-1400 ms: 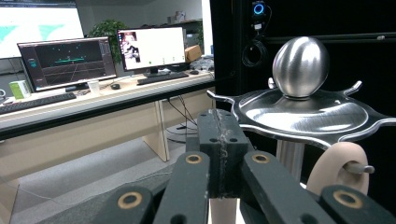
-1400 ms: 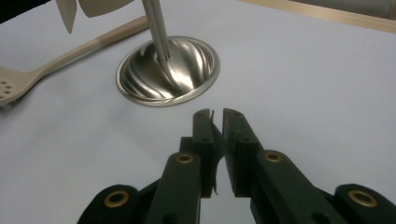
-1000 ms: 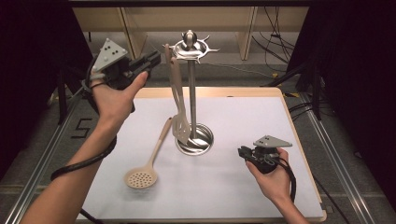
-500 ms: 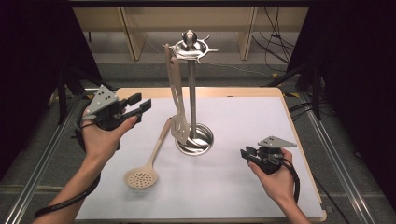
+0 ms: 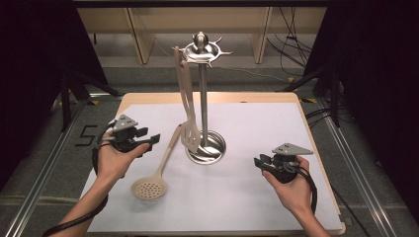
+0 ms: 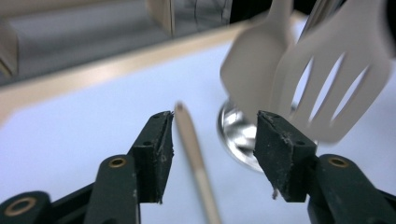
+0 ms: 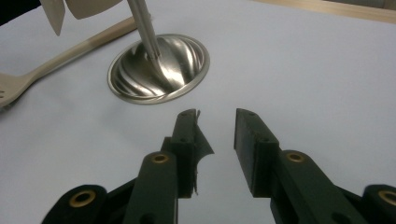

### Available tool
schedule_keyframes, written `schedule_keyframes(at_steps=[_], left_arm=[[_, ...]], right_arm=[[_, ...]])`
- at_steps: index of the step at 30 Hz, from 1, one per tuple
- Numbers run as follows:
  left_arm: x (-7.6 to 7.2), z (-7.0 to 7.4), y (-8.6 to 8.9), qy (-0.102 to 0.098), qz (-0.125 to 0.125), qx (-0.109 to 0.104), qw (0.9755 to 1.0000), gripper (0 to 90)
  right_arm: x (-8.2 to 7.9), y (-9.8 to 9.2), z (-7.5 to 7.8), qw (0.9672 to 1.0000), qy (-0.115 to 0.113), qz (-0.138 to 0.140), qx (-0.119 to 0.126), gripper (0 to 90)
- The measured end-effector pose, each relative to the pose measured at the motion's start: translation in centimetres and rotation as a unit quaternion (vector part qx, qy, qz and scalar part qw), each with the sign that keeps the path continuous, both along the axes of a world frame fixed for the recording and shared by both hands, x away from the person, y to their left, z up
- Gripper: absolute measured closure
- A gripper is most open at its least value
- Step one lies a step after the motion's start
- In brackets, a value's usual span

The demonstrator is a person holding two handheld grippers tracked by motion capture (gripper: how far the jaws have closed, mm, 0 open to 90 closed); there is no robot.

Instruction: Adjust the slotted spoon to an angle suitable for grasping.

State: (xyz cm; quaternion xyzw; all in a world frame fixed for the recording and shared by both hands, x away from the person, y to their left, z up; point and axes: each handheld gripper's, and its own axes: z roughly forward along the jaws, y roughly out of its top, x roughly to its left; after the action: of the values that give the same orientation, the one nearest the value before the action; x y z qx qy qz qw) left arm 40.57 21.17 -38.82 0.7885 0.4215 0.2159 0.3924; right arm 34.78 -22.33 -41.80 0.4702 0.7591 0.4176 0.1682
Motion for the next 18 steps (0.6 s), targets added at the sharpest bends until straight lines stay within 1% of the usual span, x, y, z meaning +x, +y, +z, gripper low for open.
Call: schedule_keyframes(at_steps=[1,2,3,4,5,6,7,8,9,10,11,12,13,14,15,16,17,18], left_arm=[[0.2,-0.7,-0.4,0.019,0.012,-0.001,0.9997,44.1],[0.6,-1.3,-0.4,0.037,0.0,0.024,0.999,43.7],[0.8,-1.9,-0.6,0.059,0.002,0.027,0.9979,43.8],[1.0,-2.5,-0.9,0.071,0.005,0.032,0.9969,44.1],[1.3,-3.1,-1.0,0.077,0.003,0.035,0.9964,44.8],[1.4,-3.6,-1.4,0.094,0.011,0.031,0.9951,45.3],[1.5,-4.1,-1.5,0.105,0.01,0.036,0.9938,45.7],[1.6,-4.5,-1.7,0.112,0.01,0.039,0.9929,46.3],[1.7,-4.8,-1.9,0.117,0.007,0.041,0.9922,47.0],[1.8,-5.1,-1.9,0.126,0.0,0.048,0.9909,47.0],[1.8,-5.3,-2.1,0.142,-0.006,0.052,0.9885,47.1],[1.8,-5.6,-2.3,0.143,-0.003,0.052,0.9883,47.4],[1.9,-5.8,-2.3,0.146,-0.01,0.06,0.9874,47.9],[1.8,-6.0,-2.5,0.156,-0.006,0.059,0.986,48.6],[1.8,-6.1,-2.7,0.161,-0.009,0.064,0.9848,49.1],[1.7,-6.2,-2.8,0.169,-0.008,0.068,0.9833,49.7],[1.7,-6.3,-2.9,0.175,-0.011,0.073,0.9819,50.4],[1.7,-6.3,-3.0,0.18,-0.012,0.086,0.9798,51.7]], right_arm=[[0.1,-0.1,0.0,0.9999,-0.003,0.005,-0.01,70.0],[0.1,-0.1,0.0,0.9999,-0.002,0.007,-0.008,70.1],[0.1,-0.2,0.1,0.9998,0.002,0.007,-0.016,70.0],[0.1,-0.1,0.0,0.9999,0.001,0.005,-0.013,70.0],[0.1,-0.1,0.0,0.9999,0.003,0.003,-0.012,70.0],[0.0,0.0,0.1,0.9999,0.013,0.003,-0.008,70.0],[0.1,0.0,0.0,0.9999,-0.002,0.007,-0.013,70.0],[0.1,-0.1,0.1,0.9995,-0.004,0.012,-0.027,69.9],[0.0,0.2,0.1,0.9998,0.009,0.009,-0.017,69.9],[0.0,0.2,0.1,0.9998,0.009,0.009,-0.017,69.9],[0.0,0.4,0.1,0.9998,0.012,0.007,-0.015,69.9],[0.0,0.5,0.0,0.9998,0.016,0.01,-0.012,69.8],[0.2,0.3,0.1,0.9994,0.001,0.016,-0.032,69.7],[0.1,0.6,0.0,0.9998,0.008,0.011,-0.016,69.7],[0.0,0.8,0.0,0.9997,0.019,0.011,-0.01,69.7],[0.0,0.7,0.1,0.9996,0.018,0.01,-0.019,69.6],[0.1,0.7,-0.1,0.9996,0.013,0.015,-0.018,69.5],[0.1,0.7,0.0,0.9995,0.018,0.015,-0.021,69.4]])
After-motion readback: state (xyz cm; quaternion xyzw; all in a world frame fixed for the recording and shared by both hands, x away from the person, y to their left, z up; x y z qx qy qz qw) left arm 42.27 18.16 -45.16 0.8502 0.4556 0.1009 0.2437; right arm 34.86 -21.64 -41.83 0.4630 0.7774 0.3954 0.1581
